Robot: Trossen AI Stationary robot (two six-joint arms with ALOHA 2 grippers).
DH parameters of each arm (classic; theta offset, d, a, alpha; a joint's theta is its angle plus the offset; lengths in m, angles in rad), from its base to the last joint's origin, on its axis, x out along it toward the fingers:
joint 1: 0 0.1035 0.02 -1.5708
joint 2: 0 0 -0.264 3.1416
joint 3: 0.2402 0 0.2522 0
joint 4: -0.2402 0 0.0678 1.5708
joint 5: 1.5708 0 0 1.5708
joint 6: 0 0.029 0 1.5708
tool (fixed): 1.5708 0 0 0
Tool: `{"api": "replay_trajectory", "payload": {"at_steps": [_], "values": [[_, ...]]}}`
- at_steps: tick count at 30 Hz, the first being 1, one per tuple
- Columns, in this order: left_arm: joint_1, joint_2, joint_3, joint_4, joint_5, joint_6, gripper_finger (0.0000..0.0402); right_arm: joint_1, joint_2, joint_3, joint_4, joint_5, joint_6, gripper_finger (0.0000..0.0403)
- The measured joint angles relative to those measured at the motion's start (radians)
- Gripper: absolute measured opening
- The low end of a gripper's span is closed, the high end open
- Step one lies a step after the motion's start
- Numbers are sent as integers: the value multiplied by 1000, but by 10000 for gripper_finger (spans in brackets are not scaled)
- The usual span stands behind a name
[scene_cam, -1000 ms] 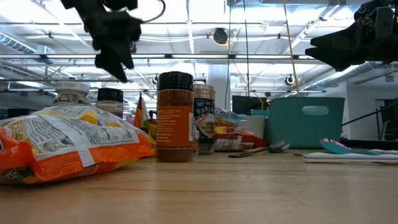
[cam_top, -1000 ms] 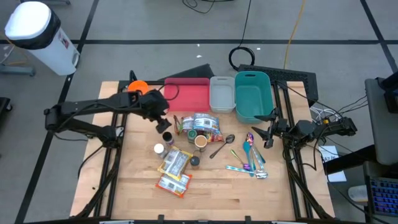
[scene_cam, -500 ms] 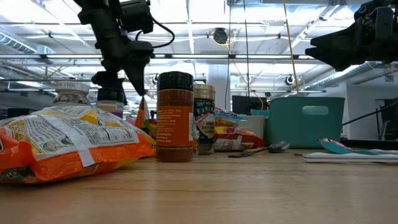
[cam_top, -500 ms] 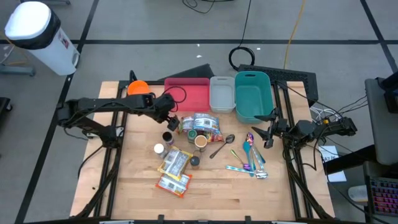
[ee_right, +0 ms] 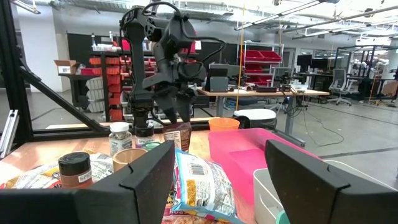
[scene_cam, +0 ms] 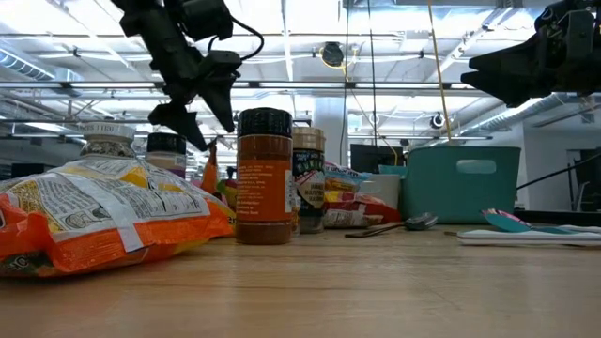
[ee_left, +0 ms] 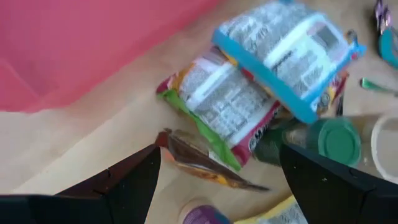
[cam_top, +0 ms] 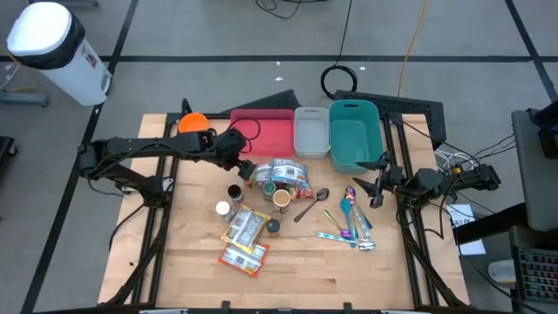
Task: Pick & Place Food Item
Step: Put the orange seasoning bag into the red bin
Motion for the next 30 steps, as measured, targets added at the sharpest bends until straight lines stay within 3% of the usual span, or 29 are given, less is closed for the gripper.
{"api": "replay_trajectory", "payload": {"at_steps": [5,22,30], "values": [[0,1,0,-27,-61,-106,335,0,0,0,0,0,0,242],[-21,1,0,-40,-126,-127,335,0,0,0,0,0,0,242],[-52,82,-1,-26,-128,-133,335,0,0,0,0,0,0,242]]}}
